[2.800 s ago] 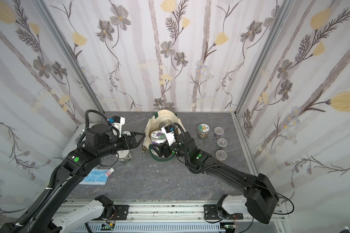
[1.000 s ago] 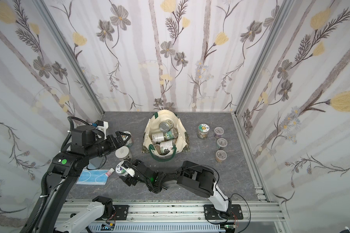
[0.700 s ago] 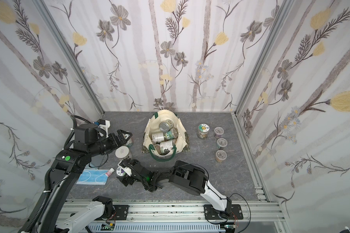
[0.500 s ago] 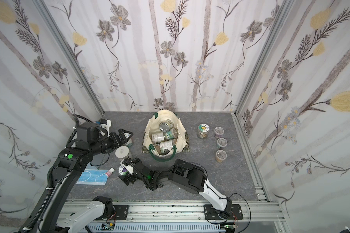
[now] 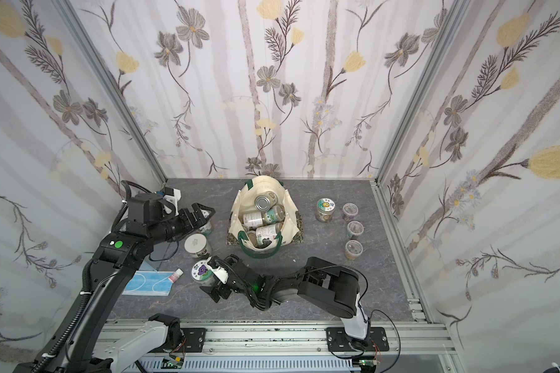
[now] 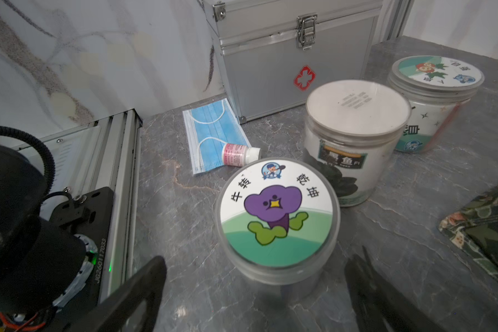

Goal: Take out the seed jars from the canvas bag
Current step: Move the seed jar to the center of the board, then adjust the canvas bag at the center of the board.

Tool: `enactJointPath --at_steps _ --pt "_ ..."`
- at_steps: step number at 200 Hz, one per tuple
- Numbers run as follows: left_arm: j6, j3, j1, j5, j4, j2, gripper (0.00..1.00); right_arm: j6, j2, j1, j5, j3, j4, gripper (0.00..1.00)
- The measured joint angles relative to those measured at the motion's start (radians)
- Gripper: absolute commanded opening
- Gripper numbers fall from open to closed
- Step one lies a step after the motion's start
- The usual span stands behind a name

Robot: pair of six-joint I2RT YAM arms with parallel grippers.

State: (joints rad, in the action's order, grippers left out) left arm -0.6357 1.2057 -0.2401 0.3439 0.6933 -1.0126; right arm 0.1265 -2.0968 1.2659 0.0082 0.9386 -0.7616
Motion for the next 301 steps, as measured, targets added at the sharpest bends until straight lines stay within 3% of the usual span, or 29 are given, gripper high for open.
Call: enactJointPath --at_steps 19,36,128,156,182,221,270,301 --pt "0.000 0.000 0.001 0.000 -0.005 -0.008 1.00 0.000 0.004 -0.002 -0.003 -0.008 0.037 0.40" --pt "0.000 0.000 0.002 -0.002 -0.008 -0.014 1.00 0.000 -0.004 -0.002 -0.003 0.012 0.082 0.27" --pt "0.001 -0.016 0.005 0.002 -0.008 0.014 1.00 -0.008 -0.245 -0.012 0.021 0.391 0.293 0.29" --pt "0.001 -0.016 0.006 0.001 -0.008 0.026 1.00 -0.007 -0.249 -0.024 0.021 0.418 0.333 0.35" --pt "0.004 -0.016 0.006 0.002 -0.007 0.031 1.00 -0.003 -0.151 -0.026 0.023 0.298 0.330 0.45" --pt "0.008 0.002 0.008 0.008 0.000 0.031 1.00 0.002 0.129 -0.017 0.023 0.066 0.284 0.70" --pt "0.021 0.069 0.008 0.024 0.001 -0.001 1.00 0.039 0.506 -0.040 0.108 -0.066 0.296 0.99" --pt "0.042 0.120 -0.002 0.027 0.008 -0.073 1.00 0.071 0.695 -0.112 0.185 -0.064 0.358 1.00"
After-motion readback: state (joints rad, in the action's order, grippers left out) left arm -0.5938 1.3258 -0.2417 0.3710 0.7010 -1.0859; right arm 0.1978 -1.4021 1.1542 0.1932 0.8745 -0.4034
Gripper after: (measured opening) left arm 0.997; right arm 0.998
